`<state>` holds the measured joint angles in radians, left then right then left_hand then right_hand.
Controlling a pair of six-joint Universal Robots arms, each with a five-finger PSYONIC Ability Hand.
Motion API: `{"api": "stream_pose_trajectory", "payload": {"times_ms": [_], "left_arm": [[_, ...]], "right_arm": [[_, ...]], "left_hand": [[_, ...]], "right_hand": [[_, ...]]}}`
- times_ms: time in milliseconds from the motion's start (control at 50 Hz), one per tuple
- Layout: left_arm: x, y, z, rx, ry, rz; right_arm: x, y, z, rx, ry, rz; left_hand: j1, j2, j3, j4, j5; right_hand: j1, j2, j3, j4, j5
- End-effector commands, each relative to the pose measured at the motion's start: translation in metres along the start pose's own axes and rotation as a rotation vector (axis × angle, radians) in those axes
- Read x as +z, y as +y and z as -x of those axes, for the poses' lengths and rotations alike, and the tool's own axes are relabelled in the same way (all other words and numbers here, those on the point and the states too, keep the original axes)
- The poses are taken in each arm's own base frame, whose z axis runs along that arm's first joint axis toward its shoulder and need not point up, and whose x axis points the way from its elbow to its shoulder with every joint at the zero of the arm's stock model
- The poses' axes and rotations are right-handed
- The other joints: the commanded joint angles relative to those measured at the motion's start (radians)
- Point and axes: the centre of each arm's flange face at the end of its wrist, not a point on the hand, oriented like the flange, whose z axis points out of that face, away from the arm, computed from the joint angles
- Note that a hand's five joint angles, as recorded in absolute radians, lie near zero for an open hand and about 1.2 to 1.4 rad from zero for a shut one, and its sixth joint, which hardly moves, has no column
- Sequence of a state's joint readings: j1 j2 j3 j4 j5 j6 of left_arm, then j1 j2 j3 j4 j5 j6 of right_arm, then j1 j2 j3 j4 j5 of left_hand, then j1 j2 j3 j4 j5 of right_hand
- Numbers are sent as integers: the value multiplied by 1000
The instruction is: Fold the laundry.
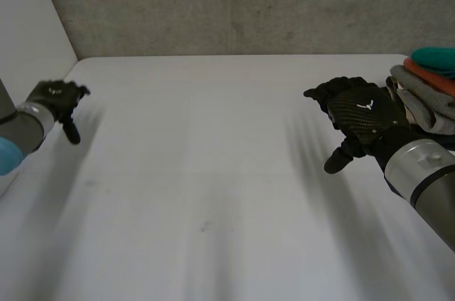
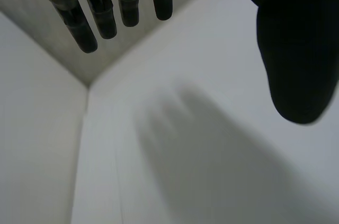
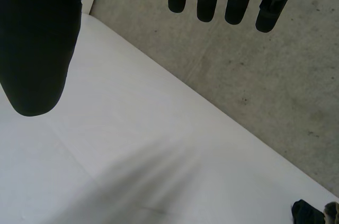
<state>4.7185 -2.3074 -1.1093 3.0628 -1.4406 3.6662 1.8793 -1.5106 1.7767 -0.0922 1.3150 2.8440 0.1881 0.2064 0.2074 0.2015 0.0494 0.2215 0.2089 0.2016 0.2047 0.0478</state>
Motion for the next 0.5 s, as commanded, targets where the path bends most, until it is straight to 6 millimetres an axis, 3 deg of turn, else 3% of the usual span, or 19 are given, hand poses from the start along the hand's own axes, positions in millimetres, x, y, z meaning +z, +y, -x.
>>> {"api": "stream_pose_trajectory", "payload": {"times_ms": [20,100,180,360,500], "left_arm": [[6,55,10,83,-19,152],[10,66,18,56,-20,79],[7,53,23,10,-29,-33],[-26,-18,31,-168,-89,-276],[-66,-51,7,-184,-37,-324]], "right_arm": [[2,10,2,-13,-8,29],[5,18,2,-42,-10,57],[7,21,1,-61,-10,58],[8,17,0,-59,-2,38],[8,6,-4,-43,14,9]], "left_hand": [[-14,-32,-33,-27,-49],[-14,-32,-33,-27,-49],[-14,-32,-33,-27,-49],[-14,-32,-33,-27,-49],[-14,-32,-33,-27,-49]], "right_hand": [[-47,-34,-27,-30,-48],[-47,-34,-27,-30,-48],[-47,-34,-27,-30,-48],[-47,-34,-27,-30,-48],[-47,-34,-27,-30,-48]]}}
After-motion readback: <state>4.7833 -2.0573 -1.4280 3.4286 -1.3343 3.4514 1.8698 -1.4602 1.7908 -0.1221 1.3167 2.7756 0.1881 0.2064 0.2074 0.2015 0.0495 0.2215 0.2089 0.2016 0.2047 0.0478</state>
